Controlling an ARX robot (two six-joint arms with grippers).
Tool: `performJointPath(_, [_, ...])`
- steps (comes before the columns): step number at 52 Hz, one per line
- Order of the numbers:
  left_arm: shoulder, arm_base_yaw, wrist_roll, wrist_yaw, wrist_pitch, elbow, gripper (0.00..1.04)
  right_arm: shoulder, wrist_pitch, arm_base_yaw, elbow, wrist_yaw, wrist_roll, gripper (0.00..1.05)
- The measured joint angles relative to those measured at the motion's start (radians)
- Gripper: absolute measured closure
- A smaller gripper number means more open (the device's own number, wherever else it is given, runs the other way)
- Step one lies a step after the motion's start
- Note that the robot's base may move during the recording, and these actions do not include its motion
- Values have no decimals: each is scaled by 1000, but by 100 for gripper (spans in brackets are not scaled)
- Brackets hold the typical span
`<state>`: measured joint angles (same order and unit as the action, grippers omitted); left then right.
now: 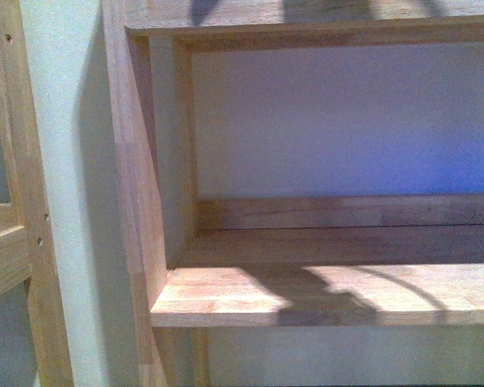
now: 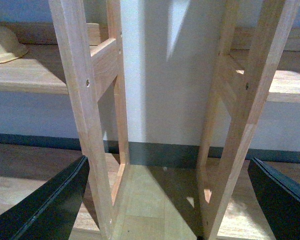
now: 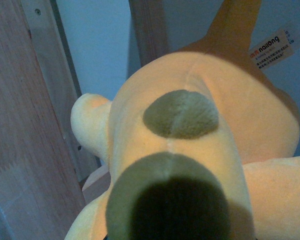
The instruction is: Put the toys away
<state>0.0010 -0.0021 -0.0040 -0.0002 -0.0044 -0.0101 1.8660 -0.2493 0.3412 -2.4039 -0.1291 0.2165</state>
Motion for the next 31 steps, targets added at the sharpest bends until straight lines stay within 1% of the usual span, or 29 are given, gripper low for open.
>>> performJointPath(4, [0, 0, 0, 0, 0, 0, 6, 4, 11, -13, 2, -32, 56, 94])
performJointPath(9, [0, 0, 0, 0, 0, 0, 6, 4, 14, -26, 22, -56, 93, 94])
performJointPath(17, [0, 0, 0, 0, 0, 0, 6, 12, 19, -43, 64, -78, 111, 94])
performJointPath(25, [0, 0, 0, 0, 0, 0, 6, 26, 24, -55, 68, -98, 119, 94])
performJointPath(31, [0, 0, 0, 0, 0, 0, 6, 42, 27, -61, 60, -133, 136, 94])
